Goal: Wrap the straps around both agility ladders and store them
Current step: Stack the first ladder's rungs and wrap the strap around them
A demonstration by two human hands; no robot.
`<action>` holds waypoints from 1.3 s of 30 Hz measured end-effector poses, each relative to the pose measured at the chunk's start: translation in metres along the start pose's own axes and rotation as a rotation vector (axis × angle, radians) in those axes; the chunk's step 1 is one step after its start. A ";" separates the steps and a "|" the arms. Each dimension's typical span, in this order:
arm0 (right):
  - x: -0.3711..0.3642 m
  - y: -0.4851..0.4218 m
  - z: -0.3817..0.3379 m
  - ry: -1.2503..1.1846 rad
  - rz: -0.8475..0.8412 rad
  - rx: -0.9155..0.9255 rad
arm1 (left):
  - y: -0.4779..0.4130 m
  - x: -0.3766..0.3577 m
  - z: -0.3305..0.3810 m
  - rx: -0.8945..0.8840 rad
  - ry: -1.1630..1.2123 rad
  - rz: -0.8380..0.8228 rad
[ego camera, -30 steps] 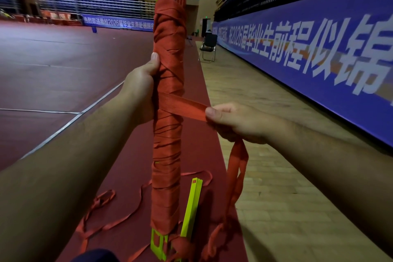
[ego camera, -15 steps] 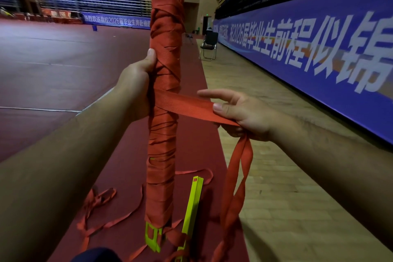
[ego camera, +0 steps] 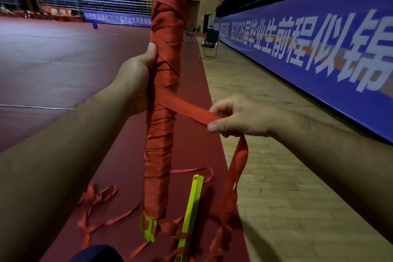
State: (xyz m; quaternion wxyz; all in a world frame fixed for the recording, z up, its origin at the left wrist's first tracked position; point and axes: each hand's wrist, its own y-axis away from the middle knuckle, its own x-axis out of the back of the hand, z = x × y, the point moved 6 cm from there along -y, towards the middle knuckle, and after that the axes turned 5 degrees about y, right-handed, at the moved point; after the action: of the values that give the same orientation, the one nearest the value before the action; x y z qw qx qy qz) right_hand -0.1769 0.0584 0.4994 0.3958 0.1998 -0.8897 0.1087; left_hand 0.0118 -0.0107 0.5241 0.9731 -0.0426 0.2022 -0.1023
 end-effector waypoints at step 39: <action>-0.070 -0.012 0.020 -0.742 -0.113 0.049 | 0.024 -0.053 -0.002 -0.067 0.492 -0.534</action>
State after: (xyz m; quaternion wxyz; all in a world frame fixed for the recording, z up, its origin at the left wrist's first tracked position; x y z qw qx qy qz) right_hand -0.1422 0.0592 0.4349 0.0470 0.2836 -0.9574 0.0283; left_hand -0.0326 0.0243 0.5399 0.8323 -0.1000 0.4154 -0.3532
